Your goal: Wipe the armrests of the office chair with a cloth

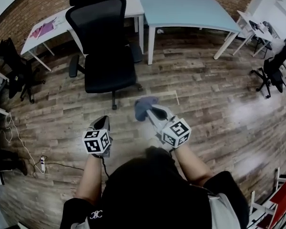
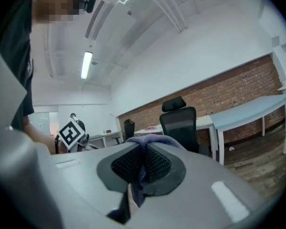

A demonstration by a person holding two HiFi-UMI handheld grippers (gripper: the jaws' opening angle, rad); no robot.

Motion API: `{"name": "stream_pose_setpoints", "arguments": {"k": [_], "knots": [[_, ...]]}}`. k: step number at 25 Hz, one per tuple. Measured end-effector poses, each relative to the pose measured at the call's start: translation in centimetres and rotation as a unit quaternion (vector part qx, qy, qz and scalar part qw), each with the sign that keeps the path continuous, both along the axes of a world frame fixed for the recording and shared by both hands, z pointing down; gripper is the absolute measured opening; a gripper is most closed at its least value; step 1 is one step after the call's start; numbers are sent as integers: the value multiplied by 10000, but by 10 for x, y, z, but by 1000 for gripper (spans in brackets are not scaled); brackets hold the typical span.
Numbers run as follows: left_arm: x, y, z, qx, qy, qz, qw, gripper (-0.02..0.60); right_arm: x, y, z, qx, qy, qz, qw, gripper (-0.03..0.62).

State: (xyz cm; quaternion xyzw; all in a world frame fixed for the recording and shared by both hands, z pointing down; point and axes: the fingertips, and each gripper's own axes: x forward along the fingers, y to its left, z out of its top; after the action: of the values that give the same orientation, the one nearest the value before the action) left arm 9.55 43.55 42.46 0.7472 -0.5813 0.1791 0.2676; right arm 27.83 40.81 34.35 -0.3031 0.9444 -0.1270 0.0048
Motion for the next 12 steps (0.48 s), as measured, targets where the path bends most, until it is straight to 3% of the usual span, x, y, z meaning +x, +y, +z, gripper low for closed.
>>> {"name": "stream_pose_setpoints", "arguments": {"k": [3, 9, 12], "knots": [[-29, 48, 2, 121, 84, -17, 9999, 6, -24, 48, -10, 230, -61, 220, 9995, 15], [-88, 129, -1, 331, 260, -64, 9991, 6, -67, 123, -10, 184, 136, 787, 9966, 15], [-104, 155, 0, 271, 405, -117, 9987, 6, -82, 153, -15, 142, 273, 833, 9961, 15]]}}
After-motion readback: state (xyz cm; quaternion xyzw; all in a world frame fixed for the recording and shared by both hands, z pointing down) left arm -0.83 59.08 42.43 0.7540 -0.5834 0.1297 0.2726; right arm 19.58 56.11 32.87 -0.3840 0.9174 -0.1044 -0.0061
